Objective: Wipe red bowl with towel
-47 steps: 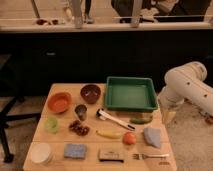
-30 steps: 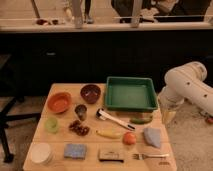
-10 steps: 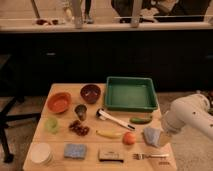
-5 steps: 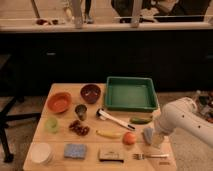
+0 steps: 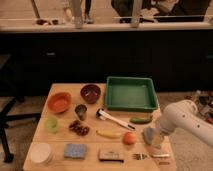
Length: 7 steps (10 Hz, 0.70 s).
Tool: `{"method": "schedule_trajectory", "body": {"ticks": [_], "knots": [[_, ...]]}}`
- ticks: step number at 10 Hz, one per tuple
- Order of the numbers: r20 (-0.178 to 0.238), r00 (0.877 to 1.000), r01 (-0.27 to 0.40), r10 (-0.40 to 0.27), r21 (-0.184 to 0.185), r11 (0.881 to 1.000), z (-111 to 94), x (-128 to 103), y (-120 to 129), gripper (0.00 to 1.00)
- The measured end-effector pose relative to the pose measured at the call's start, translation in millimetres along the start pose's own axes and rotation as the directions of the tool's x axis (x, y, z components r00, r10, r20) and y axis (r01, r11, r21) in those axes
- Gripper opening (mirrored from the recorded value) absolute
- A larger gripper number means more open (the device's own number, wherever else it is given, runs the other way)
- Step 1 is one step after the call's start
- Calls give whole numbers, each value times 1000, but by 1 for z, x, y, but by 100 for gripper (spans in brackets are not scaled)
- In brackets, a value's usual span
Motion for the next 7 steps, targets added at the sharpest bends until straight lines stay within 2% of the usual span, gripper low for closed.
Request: {"method": "schedule_trajectory", "body": {"ticks": [7], "knots": [[-16, 1000, -8, 7, -29, 1000, 23, 4, -2, 80]]}}
